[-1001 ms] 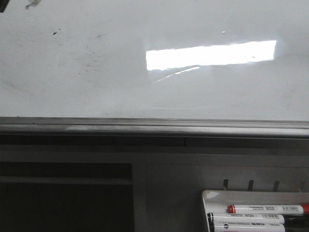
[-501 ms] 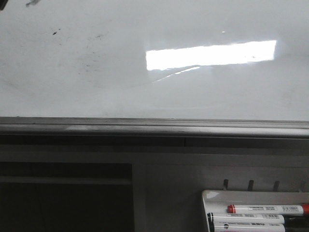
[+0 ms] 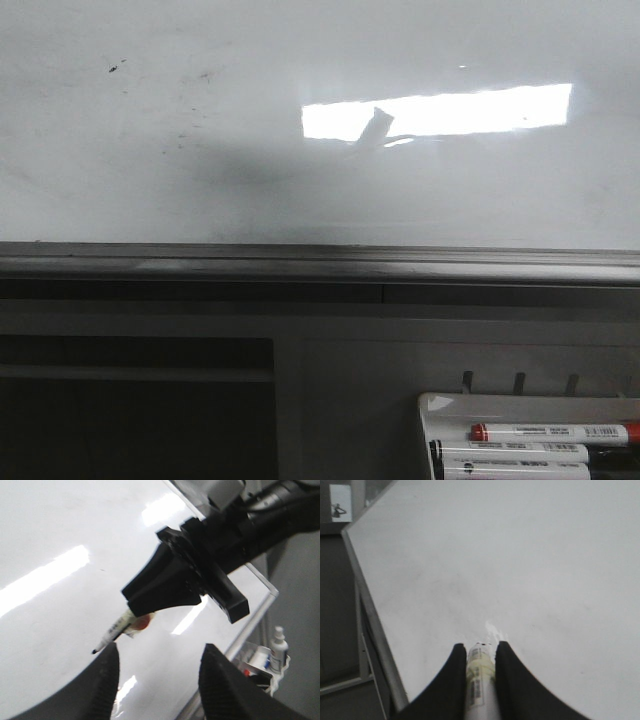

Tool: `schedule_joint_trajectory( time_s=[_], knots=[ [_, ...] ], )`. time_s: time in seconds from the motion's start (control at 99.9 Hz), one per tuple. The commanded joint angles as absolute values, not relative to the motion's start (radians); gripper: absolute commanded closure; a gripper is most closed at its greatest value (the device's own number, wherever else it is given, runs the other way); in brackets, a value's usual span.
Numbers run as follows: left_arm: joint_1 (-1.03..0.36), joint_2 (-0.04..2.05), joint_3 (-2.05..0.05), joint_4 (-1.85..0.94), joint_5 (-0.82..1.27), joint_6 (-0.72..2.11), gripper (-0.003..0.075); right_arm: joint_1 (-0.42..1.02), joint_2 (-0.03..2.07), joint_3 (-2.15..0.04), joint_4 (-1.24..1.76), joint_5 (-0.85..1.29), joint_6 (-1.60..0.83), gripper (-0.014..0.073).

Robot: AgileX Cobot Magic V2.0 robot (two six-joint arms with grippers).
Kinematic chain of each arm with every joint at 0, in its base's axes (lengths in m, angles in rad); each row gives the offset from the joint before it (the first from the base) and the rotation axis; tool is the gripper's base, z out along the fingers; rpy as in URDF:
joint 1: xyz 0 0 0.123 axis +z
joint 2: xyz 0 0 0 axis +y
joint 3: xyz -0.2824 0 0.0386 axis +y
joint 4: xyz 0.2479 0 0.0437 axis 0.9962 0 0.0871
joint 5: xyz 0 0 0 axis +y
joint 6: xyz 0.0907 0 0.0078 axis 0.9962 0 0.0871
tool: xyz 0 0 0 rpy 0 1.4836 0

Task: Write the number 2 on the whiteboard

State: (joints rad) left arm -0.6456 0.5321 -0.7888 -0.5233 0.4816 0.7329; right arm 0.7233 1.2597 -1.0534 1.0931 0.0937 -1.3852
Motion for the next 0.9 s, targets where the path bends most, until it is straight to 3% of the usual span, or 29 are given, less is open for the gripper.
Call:
schedule_joint_trajectory(
  time_s=[0.0,0.16,0.561,0.891],
  knots=[
    [-0.604,0.474,-0.769,-0.453,0.364,0.574,0.0527,0.678,1.278,-1.098,1.085,0.032,-1.398,0.0672],
    [-0.525,0.372,-0.651,-0.456,0.350,0.520,0.0739,0.617,1.347,-1.114,1.085,0.023,-1.398,0.0672],
    [-0.502,0.296,-0.545,-0.543,0.357,0.518,0.0741,0.616,1.435,-1.114,1.064,0.045,-1.398,0.0672],
    [-0.502,0.296,-0.545,-0.543,0.359,0.518,0.0741,0.616,1.442,-1.114,1.063,-0.179,-1.481,0.0672]
  ],
)
